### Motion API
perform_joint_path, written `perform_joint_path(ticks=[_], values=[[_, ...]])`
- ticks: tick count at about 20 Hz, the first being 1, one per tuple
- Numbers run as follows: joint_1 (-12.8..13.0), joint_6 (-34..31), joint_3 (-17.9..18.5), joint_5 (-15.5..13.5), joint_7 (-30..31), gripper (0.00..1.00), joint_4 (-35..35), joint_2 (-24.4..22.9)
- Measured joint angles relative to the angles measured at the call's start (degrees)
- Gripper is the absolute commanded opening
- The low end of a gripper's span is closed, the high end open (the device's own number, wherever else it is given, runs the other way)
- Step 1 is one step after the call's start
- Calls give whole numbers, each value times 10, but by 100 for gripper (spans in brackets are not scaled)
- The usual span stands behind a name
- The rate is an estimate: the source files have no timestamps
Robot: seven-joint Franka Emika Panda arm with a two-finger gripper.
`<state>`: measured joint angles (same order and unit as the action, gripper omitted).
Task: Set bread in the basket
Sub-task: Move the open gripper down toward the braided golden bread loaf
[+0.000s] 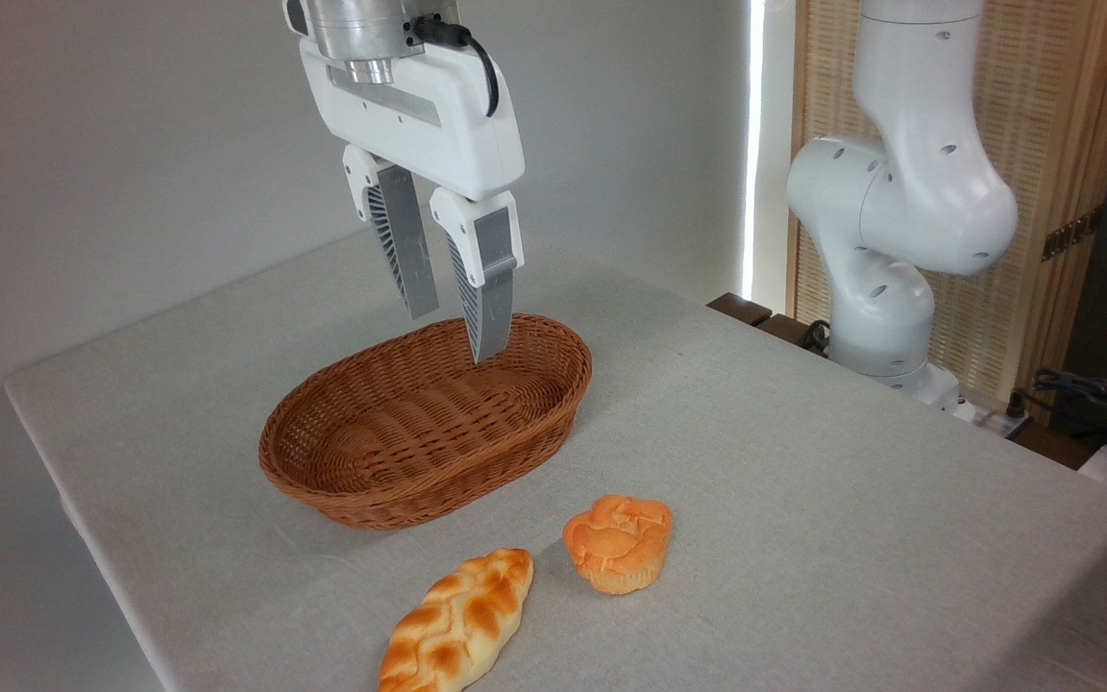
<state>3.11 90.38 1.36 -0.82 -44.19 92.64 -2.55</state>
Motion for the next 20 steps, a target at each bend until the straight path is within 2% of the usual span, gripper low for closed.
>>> perform_joint_path(ticks=[14,17,20], values=[[0,0,5,0,0,100,5,0],[0,15,5,0,0,100,39,-15],[0,65,5,9,0,100,96,-42]])
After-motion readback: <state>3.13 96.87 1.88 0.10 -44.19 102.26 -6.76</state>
